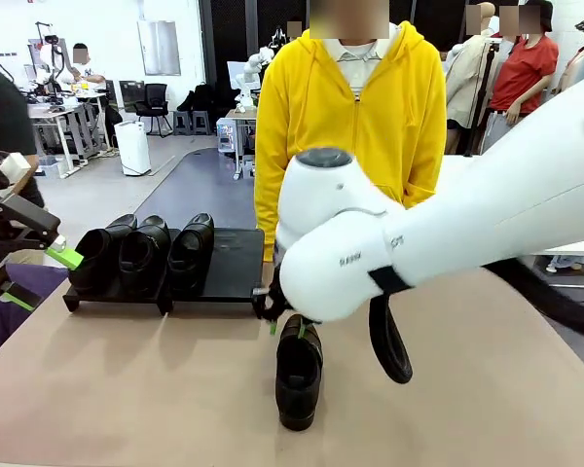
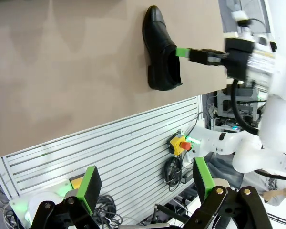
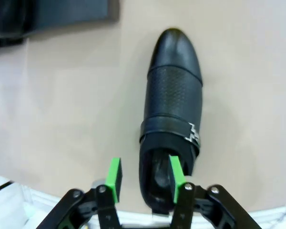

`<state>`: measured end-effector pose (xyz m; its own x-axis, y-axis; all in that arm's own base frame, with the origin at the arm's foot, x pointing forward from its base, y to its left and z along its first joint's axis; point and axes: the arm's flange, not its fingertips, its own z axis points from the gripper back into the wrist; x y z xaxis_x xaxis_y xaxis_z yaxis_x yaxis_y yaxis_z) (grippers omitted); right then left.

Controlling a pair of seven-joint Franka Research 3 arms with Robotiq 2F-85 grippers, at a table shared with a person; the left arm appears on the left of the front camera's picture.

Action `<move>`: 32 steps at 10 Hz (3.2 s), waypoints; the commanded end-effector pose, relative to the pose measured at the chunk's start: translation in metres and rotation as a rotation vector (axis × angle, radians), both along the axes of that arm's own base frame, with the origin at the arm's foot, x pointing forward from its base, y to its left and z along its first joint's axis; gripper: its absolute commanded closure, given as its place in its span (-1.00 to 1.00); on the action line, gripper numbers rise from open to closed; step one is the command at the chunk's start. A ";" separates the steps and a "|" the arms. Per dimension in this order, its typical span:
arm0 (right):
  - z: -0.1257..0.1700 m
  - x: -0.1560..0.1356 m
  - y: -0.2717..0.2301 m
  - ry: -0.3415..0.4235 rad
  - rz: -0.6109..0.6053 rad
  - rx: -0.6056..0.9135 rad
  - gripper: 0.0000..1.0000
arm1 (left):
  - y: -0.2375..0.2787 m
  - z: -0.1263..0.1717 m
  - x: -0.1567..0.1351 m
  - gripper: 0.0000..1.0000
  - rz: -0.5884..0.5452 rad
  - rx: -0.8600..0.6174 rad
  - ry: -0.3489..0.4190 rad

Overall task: Organize the shoes by placing them on the stand.
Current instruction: Pick up one Shoe and place it in the middle of the table, then place the Shoe from the middle of the table onto the Shoes Stand.

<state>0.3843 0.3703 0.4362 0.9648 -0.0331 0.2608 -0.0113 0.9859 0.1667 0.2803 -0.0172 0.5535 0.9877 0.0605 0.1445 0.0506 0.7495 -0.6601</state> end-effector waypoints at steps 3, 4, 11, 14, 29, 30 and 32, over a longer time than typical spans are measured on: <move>0.117 -0.052 -0.149 0.061 0.176 0.108 -1.00 | -0.001 0.002 -0.002 -1.00 0.005 -0.023 0.003; 0.127 -0.064 -0.207 0.122 0.251 0.210 -1.00 | -0.001 0.002 -0.002 -1.00 0.005 -0.023 0.003; 0.070 -0.141 -0.424 -0.005 0.090 0.465 -1.00 | -0.001 0.002 -0.002 -1.00 0.005 -0.023 0.003; 0.098 -0.132 -0.426 0.042 0.111 0.507 -1.00 | -0.001 0.002 -0.002 -1.00 0.005 -0.023 0.003; 0.098 -0.132 -0.426 0.042 0.111 0.507 -1.00 | -0.335 -0.097 0.098 -1.00 -0.098 0.416 0.244; 0.098 -0.132 -0.426 0.042 0.111 0.507 -1.00 | -0.354 -0.116 0.105 -1.00 -0.056 0.488 0.243; 0.098 -0.132 -0.426 0.042 0.111 0.507 -1.00 | -0.381 -0.152 0.118 -1.00 0.005 0.583 0.227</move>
<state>0.2514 -0.0551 0.5320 0.9796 -0.0464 0.1956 -0.0831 0.7927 0.6040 0.3870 -0.3785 0.4030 0.9971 -0.0076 -0.0758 -0.0072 0.9813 -0.1925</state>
